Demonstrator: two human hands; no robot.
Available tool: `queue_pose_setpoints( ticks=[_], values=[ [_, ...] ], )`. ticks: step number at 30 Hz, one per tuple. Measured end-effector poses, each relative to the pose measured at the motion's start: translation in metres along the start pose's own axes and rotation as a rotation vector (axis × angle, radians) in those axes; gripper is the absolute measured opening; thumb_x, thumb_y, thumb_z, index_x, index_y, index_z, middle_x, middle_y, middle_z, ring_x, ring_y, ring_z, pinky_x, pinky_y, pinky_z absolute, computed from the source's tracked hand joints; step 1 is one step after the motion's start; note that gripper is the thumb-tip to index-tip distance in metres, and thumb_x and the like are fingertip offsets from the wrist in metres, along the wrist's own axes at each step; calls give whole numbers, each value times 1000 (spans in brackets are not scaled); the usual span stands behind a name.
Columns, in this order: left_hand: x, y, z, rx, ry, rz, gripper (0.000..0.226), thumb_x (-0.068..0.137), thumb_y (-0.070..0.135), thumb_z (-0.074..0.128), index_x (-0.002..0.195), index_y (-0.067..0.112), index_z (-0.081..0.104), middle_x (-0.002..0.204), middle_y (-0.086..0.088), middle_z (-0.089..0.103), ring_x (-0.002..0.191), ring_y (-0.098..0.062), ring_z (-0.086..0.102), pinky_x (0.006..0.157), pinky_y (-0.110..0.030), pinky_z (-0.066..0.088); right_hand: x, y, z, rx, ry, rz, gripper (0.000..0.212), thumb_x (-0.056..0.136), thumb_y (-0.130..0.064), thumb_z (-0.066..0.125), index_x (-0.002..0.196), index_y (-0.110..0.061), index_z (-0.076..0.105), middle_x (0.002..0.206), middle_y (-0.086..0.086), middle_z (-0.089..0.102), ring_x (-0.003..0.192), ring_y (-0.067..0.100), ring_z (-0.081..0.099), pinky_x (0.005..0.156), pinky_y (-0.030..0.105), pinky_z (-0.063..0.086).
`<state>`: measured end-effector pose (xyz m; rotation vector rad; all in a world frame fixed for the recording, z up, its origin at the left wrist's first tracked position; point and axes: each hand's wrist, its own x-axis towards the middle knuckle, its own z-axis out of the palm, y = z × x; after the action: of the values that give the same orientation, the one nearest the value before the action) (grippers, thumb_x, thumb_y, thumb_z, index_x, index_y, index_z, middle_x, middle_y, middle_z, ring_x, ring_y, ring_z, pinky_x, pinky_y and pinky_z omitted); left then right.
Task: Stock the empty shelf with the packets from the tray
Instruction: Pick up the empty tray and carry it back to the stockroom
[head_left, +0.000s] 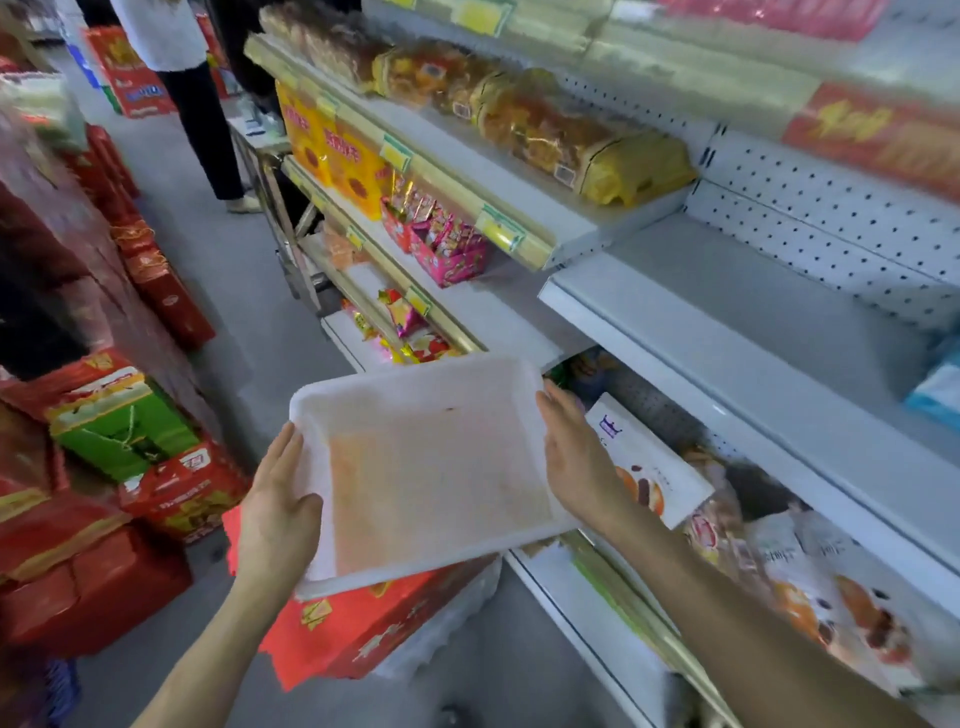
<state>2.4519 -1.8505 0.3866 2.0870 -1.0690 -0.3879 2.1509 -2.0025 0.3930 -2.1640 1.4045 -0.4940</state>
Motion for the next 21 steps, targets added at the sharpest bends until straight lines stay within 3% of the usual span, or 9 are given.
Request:
queue_pose_setpoints(
  ticks=[5,9,12,15,19,21],
  values=[
    [-4,30,17,-82,-139,110,87,75,-21,50,153,18,45,161,12,37,149,-13,33,119,-25,23,-65,26,-15,40,153,148,55,107,-10,40,161,-20,27,169,-7,17,153,12,22,121,25,24],
    [-19,53,27,-93,-242,174,82,81,-16,51,152,24,47,160,22,35,144,-14,39,118,-41,35,-112,38,-25,52,246,246,49,110,-20,36,159,-18,32,167,-9,22,153,9,21,122,22,19],
    [-31,72,40,-82,-330,271,77,85,-13,55,152,25,47,160,23,34,146,-14,38,120,-40,31,-152,50,-35,-6,333,322,48,110,-22,35,158,-18,35,167,-9,20,153,7,19,121,15,12],
    [-47,96,58,-94,-430,341,76,87,-12,56,153,23,45,159,21,33,148,-10,33,121,-36,27,-197,61,-48,-21,416,401,47,109,-16,39,156,-15,37,168,-4,22,153,12,22,124,23,13],
    [-84,137,78,-127,-561,435,77,85,-12,57,153,25,47,159,19,36,146,-15,38,122,-38,28,-273,68,-70,-12,507,547,49,108,-14,40,156,-13,37,167,-1,23,154,15,21,118,13,7],
    [-110,157,89,-154,-615,497,75,86,-12,57,152,23,48,158,17,38,144,-19,41,120,-41,31,-318,69,-83,-4,574,602,49,108,-14,40,157,-13,37,168,-3,22,154,10,19,123,21,12]
  ],
)
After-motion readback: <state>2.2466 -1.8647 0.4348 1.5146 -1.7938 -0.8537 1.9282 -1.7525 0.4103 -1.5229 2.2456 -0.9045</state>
